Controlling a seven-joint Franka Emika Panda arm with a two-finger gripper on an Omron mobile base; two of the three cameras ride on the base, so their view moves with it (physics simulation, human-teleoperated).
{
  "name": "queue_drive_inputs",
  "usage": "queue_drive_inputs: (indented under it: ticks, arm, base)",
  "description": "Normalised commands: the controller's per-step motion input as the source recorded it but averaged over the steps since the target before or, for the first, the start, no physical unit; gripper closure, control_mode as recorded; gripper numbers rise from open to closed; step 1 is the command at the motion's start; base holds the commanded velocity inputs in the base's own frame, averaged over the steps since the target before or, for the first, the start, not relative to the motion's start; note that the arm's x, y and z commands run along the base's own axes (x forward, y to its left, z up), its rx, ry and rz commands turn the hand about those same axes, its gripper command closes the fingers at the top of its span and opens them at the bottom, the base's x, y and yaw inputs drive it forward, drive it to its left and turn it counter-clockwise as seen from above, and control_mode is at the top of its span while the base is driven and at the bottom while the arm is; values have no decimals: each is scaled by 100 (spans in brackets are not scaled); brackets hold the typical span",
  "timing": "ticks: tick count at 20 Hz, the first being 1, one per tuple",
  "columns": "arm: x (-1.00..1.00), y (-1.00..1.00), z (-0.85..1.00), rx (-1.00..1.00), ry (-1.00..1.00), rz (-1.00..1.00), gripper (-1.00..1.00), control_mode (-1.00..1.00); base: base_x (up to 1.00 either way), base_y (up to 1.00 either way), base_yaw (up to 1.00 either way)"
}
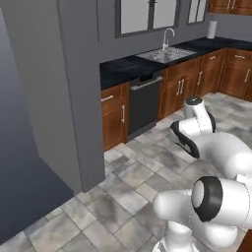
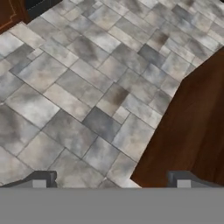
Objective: Organize the utensils by type. Pick up the wooden spoons from the counter and place them in the open cabinet. Then pick up the metallic utensils from the counter and place them in the open drawer.
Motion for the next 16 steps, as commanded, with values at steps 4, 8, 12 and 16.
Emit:
queue_drive_inputs:
  ticks: [4,8,12,16]
  arm:
    - [0,0,0,0,0,0,-100,100]
    - [0,0,0,0,0,0,-100,100]
    - [0,0,0,0,0,0,-100,100]
    - [0,0,0,0,0,0,-100,100]
  base:
    - [73,39,-56]
    - [85,25,-46]
    - [95,6,-32]
    - [94,2,-28]
